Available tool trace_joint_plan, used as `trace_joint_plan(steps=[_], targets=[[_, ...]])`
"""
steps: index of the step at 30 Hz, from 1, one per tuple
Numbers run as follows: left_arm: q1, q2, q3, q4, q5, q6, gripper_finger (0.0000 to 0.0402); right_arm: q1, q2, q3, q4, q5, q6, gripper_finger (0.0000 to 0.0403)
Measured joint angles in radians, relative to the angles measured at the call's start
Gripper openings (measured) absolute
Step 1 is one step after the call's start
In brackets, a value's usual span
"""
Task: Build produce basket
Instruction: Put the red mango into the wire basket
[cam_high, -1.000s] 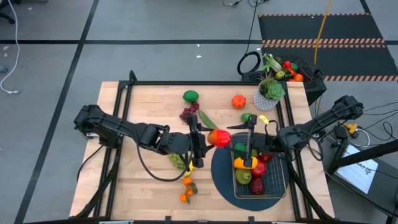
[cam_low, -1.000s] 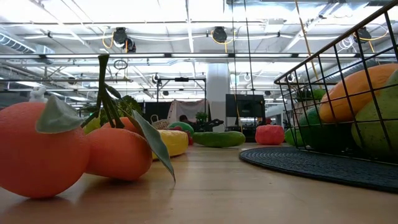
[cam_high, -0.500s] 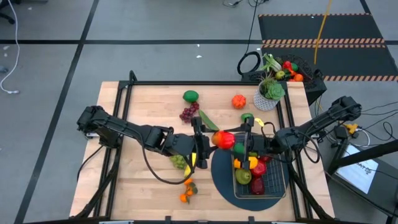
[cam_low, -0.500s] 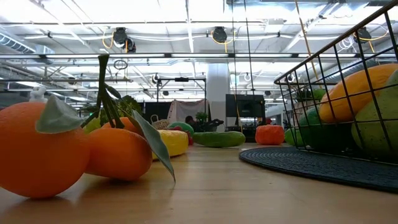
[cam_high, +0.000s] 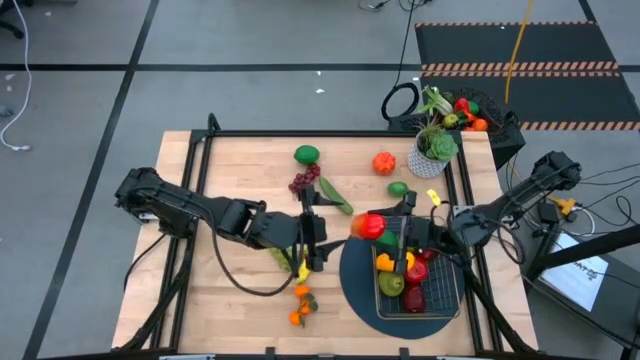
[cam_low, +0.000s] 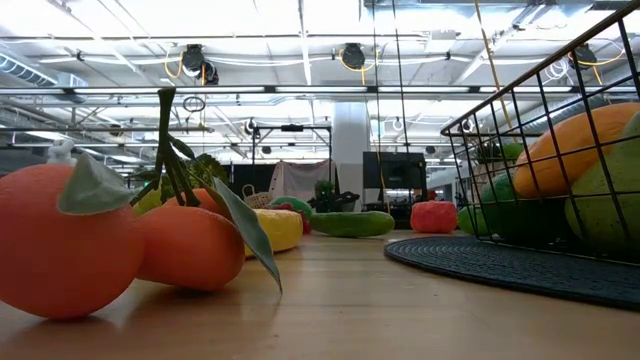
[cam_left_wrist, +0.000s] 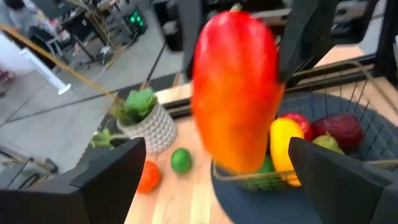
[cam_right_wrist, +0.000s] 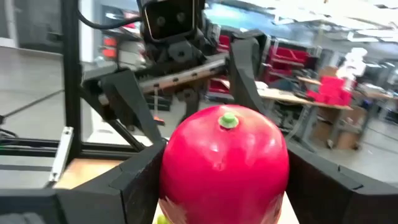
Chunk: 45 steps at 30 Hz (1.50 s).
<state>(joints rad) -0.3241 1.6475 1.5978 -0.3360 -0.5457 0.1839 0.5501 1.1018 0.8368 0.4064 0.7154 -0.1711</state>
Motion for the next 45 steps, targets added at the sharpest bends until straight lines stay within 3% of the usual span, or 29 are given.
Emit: trace_joint_plan(steps=[11, 20, 26, 35, 45], targets=[[0.067, -0.025, 0.000, -0.241, 0.004, -0.187, 0.0348, 0.123, -0.020, 0.000, -0.106, 0.073, 0.209, 0.0274], [0.042, -0.027, 0.000, -0.290, 0.004, -0.276, 0.0314, 0.194, -0.085, 0.000, -0.182, 0.172, 0.376, 0.0274], [0.021, -0.026, -0.047, -0.299, 0.007, -0.307, 0.0295, 0.218, -0.166, 0.000, -0.220, 0.175, 0.394, 0.0274], [0.028, -0.026, -0.050, -0.297, 0.006, -0.334, 0.0275, 0.218, -0.240, 0.000, -0.427, 0.174, 0.259, 0.0274], [0.062, -0.026, -0.050, -0.296, 0.005, -0.335, 0.0274, 0.218, -0.238, 0.000, -0.465, 0.174, -0.150, 0.0274]])
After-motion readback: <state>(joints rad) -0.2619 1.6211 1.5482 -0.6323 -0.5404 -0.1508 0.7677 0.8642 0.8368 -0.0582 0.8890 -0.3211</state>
